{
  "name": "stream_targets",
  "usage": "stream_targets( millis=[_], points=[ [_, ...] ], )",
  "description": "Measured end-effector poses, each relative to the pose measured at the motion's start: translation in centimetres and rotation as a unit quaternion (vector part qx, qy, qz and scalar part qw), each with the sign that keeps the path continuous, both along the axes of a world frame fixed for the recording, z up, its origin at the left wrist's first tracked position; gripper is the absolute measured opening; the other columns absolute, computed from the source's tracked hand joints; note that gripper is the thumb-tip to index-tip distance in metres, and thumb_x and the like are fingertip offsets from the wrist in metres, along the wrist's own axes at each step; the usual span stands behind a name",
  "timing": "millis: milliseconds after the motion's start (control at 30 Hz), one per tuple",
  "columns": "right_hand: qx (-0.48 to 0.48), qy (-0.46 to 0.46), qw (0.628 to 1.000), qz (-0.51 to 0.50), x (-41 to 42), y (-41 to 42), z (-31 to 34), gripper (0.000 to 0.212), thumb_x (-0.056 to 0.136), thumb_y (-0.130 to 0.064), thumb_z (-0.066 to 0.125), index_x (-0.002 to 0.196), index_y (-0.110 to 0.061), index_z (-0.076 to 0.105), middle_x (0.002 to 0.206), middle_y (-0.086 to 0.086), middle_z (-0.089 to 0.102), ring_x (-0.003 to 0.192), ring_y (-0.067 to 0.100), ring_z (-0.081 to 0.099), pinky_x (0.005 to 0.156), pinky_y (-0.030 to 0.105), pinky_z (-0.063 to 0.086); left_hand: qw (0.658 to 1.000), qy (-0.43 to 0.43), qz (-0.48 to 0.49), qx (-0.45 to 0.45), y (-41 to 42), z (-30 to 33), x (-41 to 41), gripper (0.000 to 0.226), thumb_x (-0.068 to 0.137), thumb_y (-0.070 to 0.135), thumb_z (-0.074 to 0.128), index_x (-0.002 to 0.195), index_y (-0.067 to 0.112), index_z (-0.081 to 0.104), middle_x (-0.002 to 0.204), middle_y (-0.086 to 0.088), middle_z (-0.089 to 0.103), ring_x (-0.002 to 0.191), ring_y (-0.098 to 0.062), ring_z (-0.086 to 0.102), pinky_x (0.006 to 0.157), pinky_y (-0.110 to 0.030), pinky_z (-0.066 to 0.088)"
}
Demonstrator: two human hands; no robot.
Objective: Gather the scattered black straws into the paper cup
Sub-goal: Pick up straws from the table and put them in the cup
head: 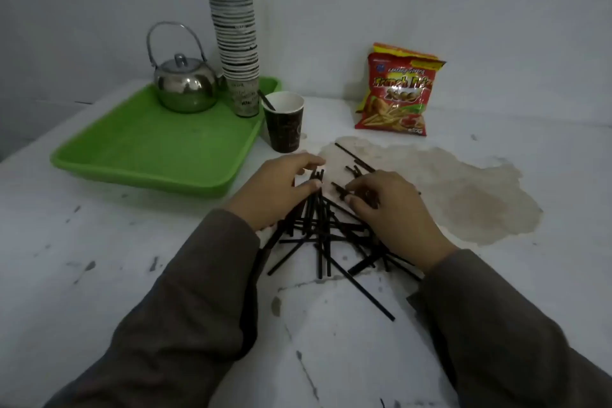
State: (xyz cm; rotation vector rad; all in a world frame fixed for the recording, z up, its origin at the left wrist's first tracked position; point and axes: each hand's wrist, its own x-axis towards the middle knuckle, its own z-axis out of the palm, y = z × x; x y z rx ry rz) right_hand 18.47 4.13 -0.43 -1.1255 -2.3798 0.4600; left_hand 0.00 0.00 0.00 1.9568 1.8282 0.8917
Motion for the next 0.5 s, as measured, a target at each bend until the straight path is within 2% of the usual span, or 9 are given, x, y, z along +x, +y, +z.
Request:
stream_targets(
  millis=[67, 167, 233, 333, 500],
  points=[
    [0.008, -0.001, 1.0, -0.011, 0.0, -0.4, -0.4, 0.018, 0.085, -0.031, 0.059, 0.099, -0.022, 0.065, 0.084, -0.01, 0.052, 0.085, 0.01, 0.045, 0.064, 0.012, 0.026, 1.0, 0.005, 0.013, 0.019, 0.3, -0.2, -0.2, 0.03, 0.086, 0.021, 0.058, 0.115, 0.024, 0.058, 0.103, 0.005, 0.062, 0.084, -0.007, 0.053, 0.065, -0.011, 0.035],
    [0.012, -0.04, 0.999, -0.022, 0.2, -1.6, -1.1, 0.027, 0.083, -0.039, 0.058, 0.102, -0.022, 0.065, 0.091, -0.007, 0.059, 0.091, 0.011, 0.046, 0.074, 0.019, 0.029, 0.998, 0.058, 0.013, 0.021, -0.1, -0.9, -0.3, 0.025, 0.085, 0.022, 0.058, 0.109, 0.023, 0.062, 0.086, 0.013, 0.053, 0.072, -0.004, 0.047, 0.063, -0.019, 0.033],
    [0.029, -0.071, 0.996, -0.037, -0.1, -2.2, -1.3, 0.032, 0.082, -0.043, 0.057, 0.104, -0.022, 0.065, 0.097, -0.003, 0.063, 0.094, 0.014, 0.049, 0.08, 0.026, 0.035, 0.997, 0.068, 0.0, 0.022, -0.5, -1.2, 0.0, 0.022, 0.086, 0.024, 0.056, 0.108, 0.024, 0.061, 0.085, 0.012, 0.052, 0.071, -0.002, 0.045, 0.063, -0.015, 0.033],
    [0.038, -0.105, 0.992, -0.059, -0.6, -2.7, -1.4, 0.032, 0.084, -0.043, 0.056, 0.108, -0.023, 0.064, 0.103, -0.002, 0.063, 0.101, 0.017, 0.048, 0.087, 0.033, 0.037, 0.996, 0.089, -0.006, 0.009, -0.6, -1.5, 0.5, 0.021, 0.088, 0.026, 0.054, 0.107, 0.023, 0.06, 0.09, 0.006, 0.056, 0.078, -0.005, 0.044, 0.069, -0.02, 0.037],
    [0.052, -0.135, 0.986, -0.078, -1.0, -2.7, -2.1, 0.023, 0.089, -0.035, 0.05, 0.1, -0.024, 0.067, 0.098, -0.001, 0.064, 0.098, 0.019, 0.049, 0.086, 0.035, 0.035, 0.994, 0.098, -0.003, -0.041, -0.8, -1.8, 1.1, 0.023, 0.085, 0.041, 0.054, 0.1, 0.024, 0.058, 0.09, 0.009, 0.053, 0.082, -0.008, 0.05, 0.069, -0.024, 0.041]
  ],
)
